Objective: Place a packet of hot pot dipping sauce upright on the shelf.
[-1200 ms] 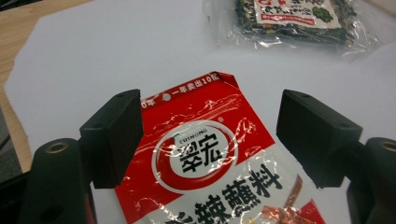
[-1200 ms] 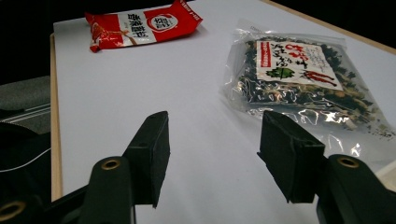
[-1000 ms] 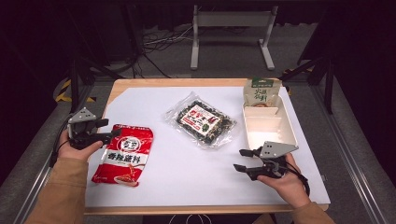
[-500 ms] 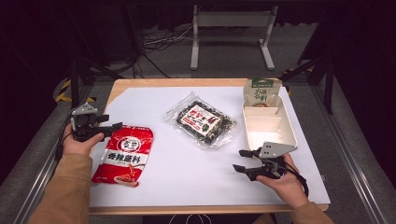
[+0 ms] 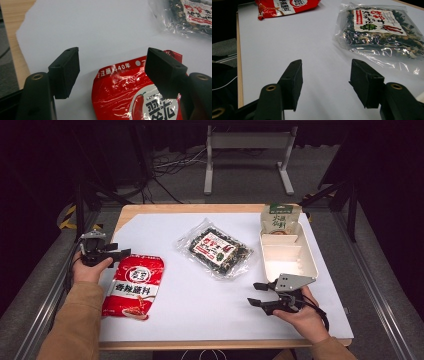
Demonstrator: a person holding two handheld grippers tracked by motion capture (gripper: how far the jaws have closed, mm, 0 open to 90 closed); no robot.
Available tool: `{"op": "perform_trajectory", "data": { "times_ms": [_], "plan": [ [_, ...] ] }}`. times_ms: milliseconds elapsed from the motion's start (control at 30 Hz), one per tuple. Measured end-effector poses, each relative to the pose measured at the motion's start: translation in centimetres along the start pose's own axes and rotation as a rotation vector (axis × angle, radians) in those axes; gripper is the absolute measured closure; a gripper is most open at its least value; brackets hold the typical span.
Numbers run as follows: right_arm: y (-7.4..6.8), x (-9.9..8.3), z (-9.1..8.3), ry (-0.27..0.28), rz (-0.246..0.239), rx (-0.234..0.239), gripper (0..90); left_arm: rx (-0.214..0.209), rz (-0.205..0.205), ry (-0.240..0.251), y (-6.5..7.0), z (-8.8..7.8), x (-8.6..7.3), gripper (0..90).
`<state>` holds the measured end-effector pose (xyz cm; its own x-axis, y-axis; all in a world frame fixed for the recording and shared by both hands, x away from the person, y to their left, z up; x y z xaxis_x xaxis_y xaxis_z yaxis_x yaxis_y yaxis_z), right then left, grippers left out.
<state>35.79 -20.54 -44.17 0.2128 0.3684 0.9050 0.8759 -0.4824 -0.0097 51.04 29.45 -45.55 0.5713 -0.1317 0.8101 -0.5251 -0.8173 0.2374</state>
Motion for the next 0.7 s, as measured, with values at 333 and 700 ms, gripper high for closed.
{"op": "perform_trajectory", "data": {
  "times_ms": [333,700],
  "plan": [
    [-0.2,0.0,-0.1,0.008,0.004,0.013,43.7,-0.018,-0.060,-0.045,-1.3,1.0,-1.5,30.3],
    [-0.3,0.0,0.0,0.011,0.005,0.023,43.6,-0.055,-0.068,-0.090,-1.3,1.9,-2.5,30.0]
  ]
}}
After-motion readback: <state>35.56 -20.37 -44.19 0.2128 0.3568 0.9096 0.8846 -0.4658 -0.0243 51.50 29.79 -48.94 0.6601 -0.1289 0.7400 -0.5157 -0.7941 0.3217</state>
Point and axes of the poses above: each handheld gripper's, and its own axes: z roughly forward along the jaws, x roughly out of its top, y roughly to its right, the point moved 6 cm from there along z, roughly forward along the jaws, and after that the axes turned 5 degrees about y, right-handed, at the moved point
